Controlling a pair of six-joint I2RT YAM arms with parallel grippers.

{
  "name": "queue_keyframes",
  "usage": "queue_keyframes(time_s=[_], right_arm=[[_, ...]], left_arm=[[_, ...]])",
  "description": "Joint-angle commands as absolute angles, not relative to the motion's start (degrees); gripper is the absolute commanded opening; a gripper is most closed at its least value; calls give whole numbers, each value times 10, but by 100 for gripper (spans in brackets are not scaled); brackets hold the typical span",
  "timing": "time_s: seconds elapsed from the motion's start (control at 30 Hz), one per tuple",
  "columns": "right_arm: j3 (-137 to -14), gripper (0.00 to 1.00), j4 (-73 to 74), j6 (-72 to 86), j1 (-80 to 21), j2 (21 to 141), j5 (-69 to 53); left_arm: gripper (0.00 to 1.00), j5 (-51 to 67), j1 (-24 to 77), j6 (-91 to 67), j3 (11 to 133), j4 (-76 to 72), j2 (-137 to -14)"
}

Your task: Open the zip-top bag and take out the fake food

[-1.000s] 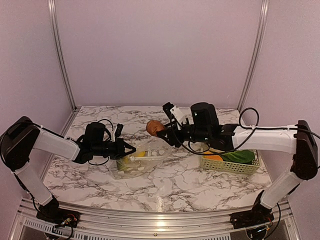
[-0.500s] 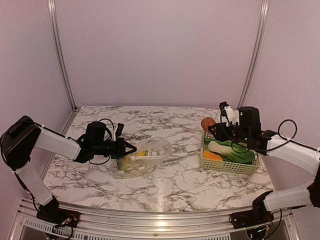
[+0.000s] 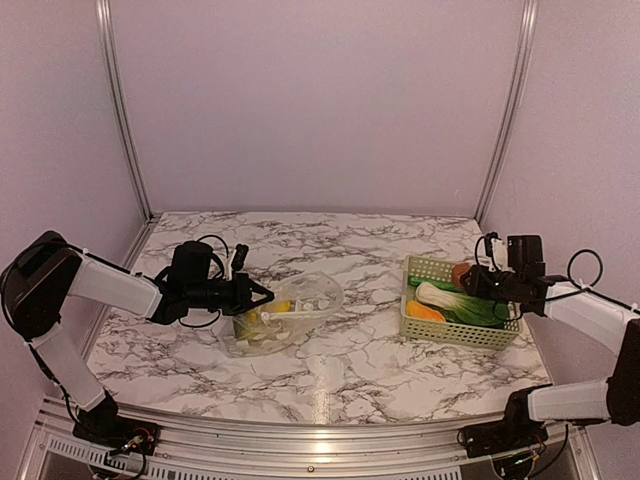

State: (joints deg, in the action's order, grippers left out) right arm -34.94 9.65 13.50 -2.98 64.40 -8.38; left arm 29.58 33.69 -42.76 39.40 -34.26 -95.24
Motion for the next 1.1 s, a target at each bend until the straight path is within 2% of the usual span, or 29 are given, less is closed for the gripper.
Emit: queue_keyframes(time_s=[0.0, 0.07, 0.13, 0.23, 0.3, 0.5, 0.6, 0.83, 1.07], right_arm=[[-345, 47, 118, 146, -18, 628, -21], [-345, 58, 124, 148, -12, 635, -8], [-349, 63, 129, 149, -12, 640, -3], [-356, 76, 130, 150, -12, 640, -3], [-366, 80, 131, 143, -12, 641, -9], [-390, 77, 101, 113, -15, 632, -138], [-409, 77, 87, 115, -48, 634, -169], [-463, 68, 31, 145, -170, 674, -185], [-548, 61, 4, 139, -337, 760, -165]], left_arm=[[0, 298, 337, -415, 406, -322, -956], [0, 298, 337, -416, 405, -322, -955], [0, 299, 337, -417, 406, -322, -955], [0, 299, 337, -417, 408, -320, -954], [0, 298, 337, -415, 408, -317, -951], [0, 295, 337, -409, 414, -308, -948], [0, 291, 338, -410, 413, -310, -950], [0, 291, 351, -415, 416, -317, -951], [0, 281, 364, -411, 431, -302, -946]])
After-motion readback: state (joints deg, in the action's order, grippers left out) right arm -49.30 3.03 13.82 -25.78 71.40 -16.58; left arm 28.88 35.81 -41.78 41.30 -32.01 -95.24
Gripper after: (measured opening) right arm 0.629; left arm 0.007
